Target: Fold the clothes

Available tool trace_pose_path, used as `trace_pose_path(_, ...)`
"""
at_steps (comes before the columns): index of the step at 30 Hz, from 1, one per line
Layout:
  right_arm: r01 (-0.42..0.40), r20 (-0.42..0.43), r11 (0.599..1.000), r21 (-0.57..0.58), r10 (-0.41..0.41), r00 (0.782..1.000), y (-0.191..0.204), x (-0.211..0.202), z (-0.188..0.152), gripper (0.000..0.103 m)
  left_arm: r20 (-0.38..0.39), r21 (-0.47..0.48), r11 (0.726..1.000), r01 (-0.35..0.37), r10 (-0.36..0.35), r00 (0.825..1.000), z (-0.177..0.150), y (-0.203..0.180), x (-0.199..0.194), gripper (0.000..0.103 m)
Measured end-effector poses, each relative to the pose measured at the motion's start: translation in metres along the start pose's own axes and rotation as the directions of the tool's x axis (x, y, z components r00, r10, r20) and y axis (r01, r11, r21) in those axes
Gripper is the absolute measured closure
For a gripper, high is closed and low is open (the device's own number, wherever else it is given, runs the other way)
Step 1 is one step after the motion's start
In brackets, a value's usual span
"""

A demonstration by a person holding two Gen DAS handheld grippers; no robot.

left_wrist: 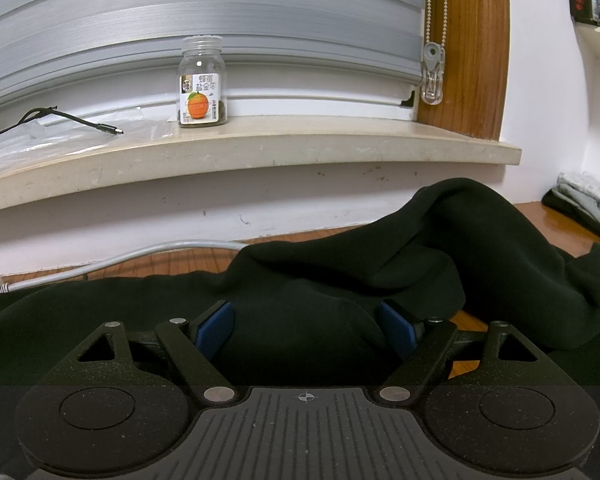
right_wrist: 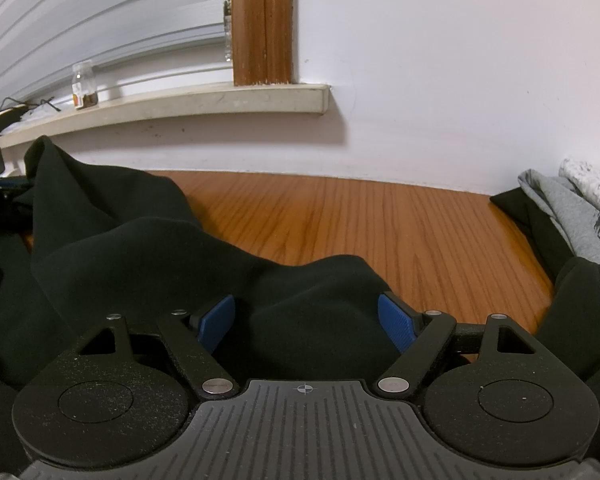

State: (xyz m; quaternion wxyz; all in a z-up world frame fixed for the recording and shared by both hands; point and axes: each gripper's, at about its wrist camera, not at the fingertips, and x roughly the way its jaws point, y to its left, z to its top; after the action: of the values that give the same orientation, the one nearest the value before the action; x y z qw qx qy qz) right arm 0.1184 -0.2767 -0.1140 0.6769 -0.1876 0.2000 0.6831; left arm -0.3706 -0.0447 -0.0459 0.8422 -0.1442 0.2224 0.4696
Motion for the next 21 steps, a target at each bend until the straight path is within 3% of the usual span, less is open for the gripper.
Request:
trace_pose_path(11,-0.003,-0.002,1.0,0.003,0.003,1.0,0.0,0.0,0.001,0.025,0.021,0.022,1.0,0.02,-0.021,1.0,0.004,-0.002,-0.004,0.02)
trace_pose_path(16,0.002,-0.006,1.0,-0.001,-0.002,1.0,0.0,0.001,0.002,0.024,0.066,0.161,0.985,0.056,-0.067,0.996,0.037,-0.019,-0.003,0.02)
trace_pose_path(21,0.018,-0.003,1.0,0.005,-0.018,1.0,0.004,-0.011,0.011,0.024,0.029,0.28,0.951,0.132,-0.145,0.989,0.067,-0.031,0.028,0.02)
